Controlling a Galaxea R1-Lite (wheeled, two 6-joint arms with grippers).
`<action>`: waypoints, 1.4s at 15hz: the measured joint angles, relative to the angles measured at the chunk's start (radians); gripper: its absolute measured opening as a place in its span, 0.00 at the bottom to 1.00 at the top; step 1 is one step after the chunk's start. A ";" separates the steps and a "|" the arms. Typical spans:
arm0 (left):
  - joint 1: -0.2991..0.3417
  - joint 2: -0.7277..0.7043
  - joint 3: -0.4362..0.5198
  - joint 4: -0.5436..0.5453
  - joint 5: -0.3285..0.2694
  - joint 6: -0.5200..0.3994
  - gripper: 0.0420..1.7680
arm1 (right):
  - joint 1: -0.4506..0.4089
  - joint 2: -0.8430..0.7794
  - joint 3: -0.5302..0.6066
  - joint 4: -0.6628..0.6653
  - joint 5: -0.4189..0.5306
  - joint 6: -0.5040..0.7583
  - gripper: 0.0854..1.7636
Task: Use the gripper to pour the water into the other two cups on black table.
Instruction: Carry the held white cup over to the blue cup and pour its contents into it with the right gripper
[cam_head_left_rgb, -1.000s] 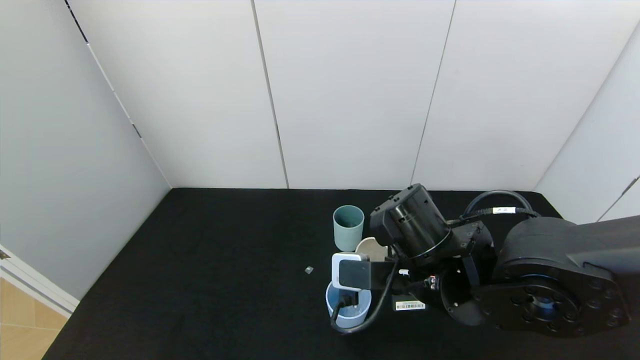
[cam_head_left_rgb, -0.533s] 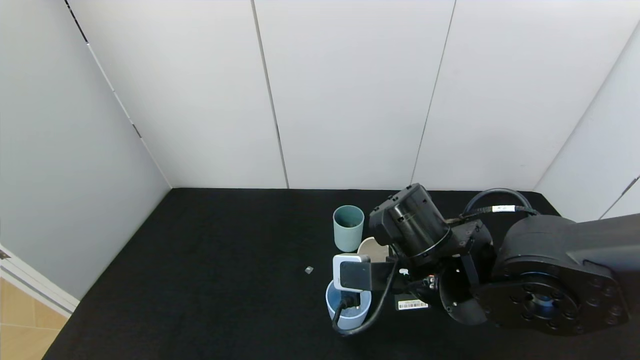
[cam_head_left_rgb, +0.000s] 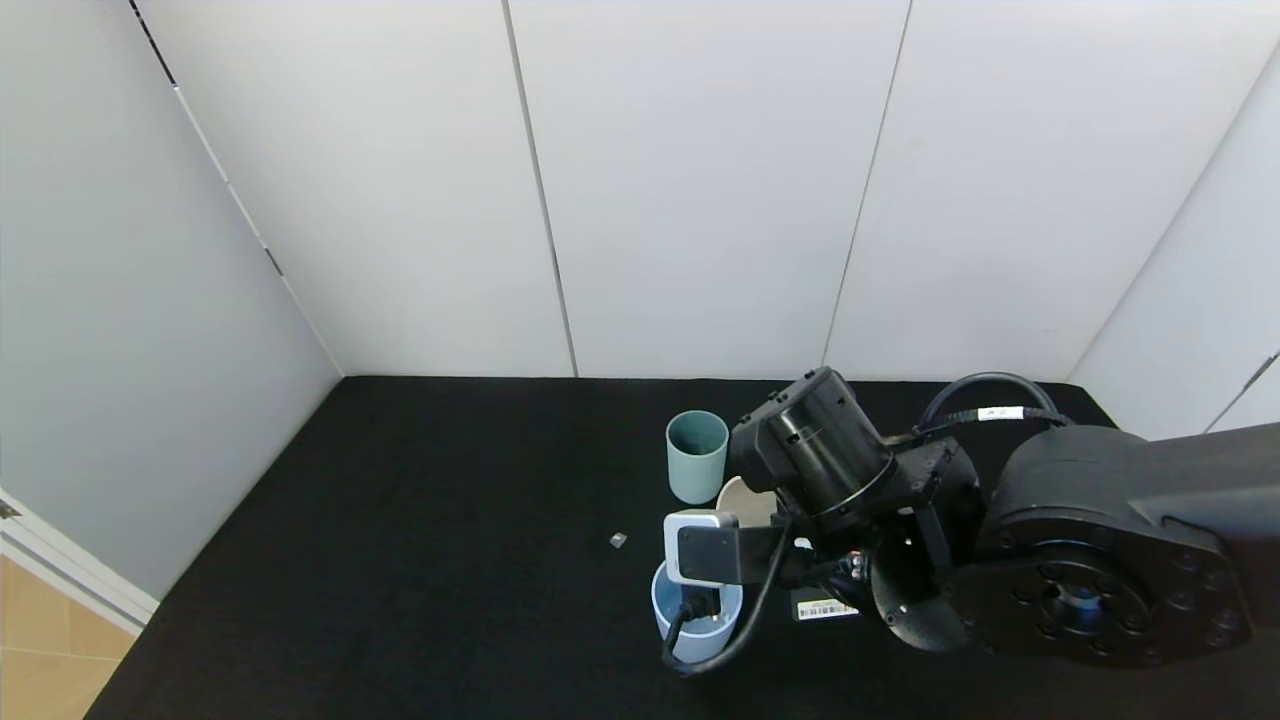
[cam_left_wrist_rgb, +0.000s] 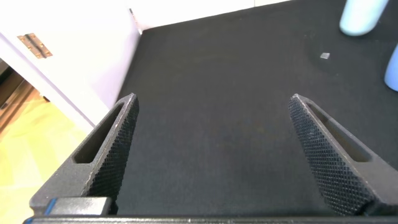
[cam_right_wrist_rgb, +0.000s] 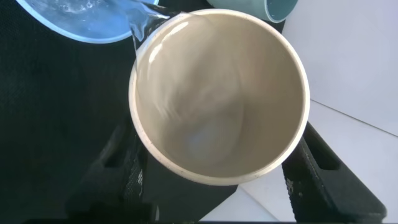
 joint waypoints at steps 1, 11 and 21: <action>0.000 0.000 0.000 0.000 0.000 0.000 0.97 | 0.001 0.000 -0.001 0.000 -0.008 -0.003 0.70; 0.000 0.000 0.000 0.000 0.000 0.000 0.97 | 0.008 0.000 -0.008 0.001 -0.015 -0.013 0.70; 0.000 0.000 0.000 0.000 0.000 0.000 0.97 | 0.011 0.000 -0.009 0.002 -0.015 -0.021 0.70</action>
